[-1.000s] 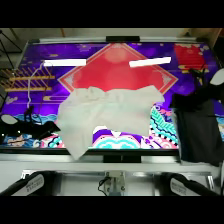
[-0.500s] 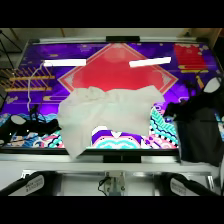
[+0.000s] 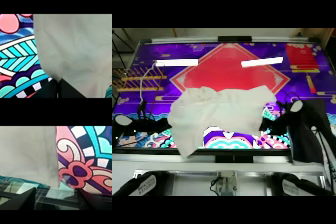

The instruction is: Fold the shirts.

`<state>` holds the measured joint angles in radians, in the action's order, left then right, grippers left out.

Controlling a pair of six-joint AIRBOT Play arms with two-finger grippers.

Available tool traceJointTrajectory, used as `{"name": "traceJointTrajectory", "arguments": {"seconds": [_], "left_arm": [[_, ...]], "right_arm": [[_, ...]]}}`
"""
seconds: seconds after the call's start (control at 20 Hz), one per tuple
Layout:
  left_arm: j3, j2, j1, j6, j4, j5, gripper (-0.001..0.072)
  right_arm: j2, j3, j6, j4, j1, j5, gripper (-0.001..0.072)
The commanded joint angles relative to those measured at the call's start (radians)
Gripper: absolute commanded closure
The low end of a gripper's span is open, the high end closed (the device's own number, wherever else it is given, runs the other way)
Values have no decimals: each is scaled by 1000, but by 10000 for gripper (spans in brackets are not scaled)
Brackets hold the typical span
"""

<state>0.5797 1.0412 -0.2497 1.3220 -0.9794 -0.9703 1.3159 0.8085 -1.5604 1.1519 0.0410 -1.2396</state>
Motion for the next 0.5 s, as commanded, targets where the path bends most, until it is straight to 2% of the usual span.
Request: {"name": "traceJointTrajectory", "arguments": {"seconds": [0.0,0.05,0.1,0.15,0.3,0.35,0.4,0.45], "left_arm": [[1,-34,-1,-2,1,-27,671],[1,-36,-1,-2,1,-29,671],[1,-37,-1,-2,1,-32,671],[1,-37,-1,-2,1,-33,671],[1,-37,-1,-2,1,-34,671],[1,-37,-1,-2,1,-37,671],[1,-37,-1,-2,1,-39,671],[3,-37,-2,-2,0,-44,671]], "right_arm": [[45,-21,-11,-62,-37,76,84],[56,-21,-11,-76,-58,92,93],[68,-21,-18,-81,-81,101,149],[79,-21,-29,-80,-102,106,168],[105,-21,-49,-89,-142,124,168],[105,-21,-48,-97,-147,128,245],[105,-21,-49,-101,-149,130,487],[103,-18,-50,-103,-149,126,643]]}}
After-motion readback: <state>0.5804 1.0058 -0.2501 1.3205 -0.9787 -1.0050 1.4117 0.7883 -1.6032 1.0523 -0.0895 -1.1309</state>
